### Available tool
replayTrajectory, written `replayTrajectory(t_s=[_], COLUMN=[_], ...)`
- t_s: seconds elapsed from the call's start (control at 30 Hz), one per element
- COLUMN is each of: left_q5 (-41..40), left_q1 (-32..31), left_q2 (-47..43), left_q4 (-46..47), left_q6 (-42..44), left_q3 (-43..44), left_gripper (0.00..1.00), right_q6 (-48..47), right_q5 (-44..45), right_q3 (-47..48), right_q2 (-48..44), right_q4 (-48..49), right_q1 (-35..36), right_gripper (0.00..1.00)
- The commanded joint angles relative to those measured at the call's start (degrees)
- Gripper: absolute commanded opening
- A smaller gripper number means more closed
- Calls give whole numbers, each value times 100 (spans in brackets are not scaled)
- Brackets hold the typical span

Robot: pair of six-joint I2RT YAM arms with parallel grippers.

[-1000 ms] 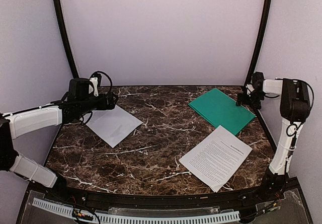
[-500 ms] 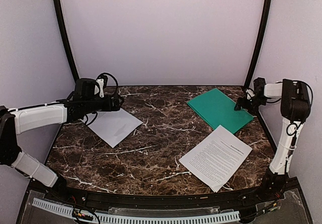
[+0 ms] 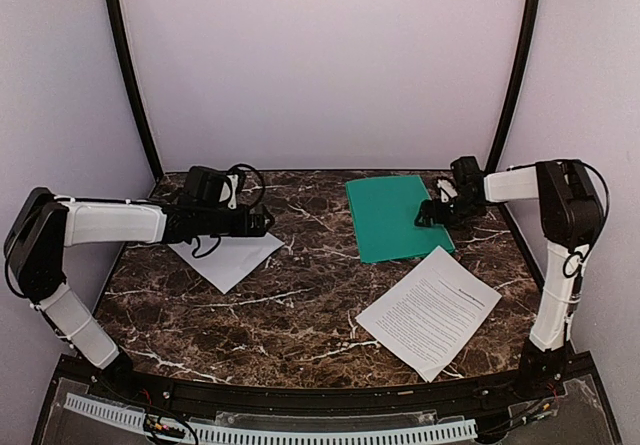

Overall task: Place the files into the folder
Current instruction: Move the folder to the center of the board.

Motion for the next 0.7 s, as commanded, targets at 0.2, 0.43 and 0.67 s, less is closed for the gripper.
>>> replayTrajectory(t_s=[0.2, 0.43, 0.67], left_q5=[785, 1579, 1837], left_q1=[-26, -34, -85], left_q2=[1224, 2142, 2462], left_q4=[-267, -221, -122], left_q6=[-305, -337, -460], left_q3=[1055, 1944, 2326], left_gripper=[100, 100, 97], right_q6=[104, -362, -1158], right_q5=[345, 388, 343], right_q3=[495, 1110, 1162], right_q2=[671, 916, 938], right_q4=[-387, -808, -1042], right_q1=[597, 614, 768], right_gripper=[88, 85, 66])
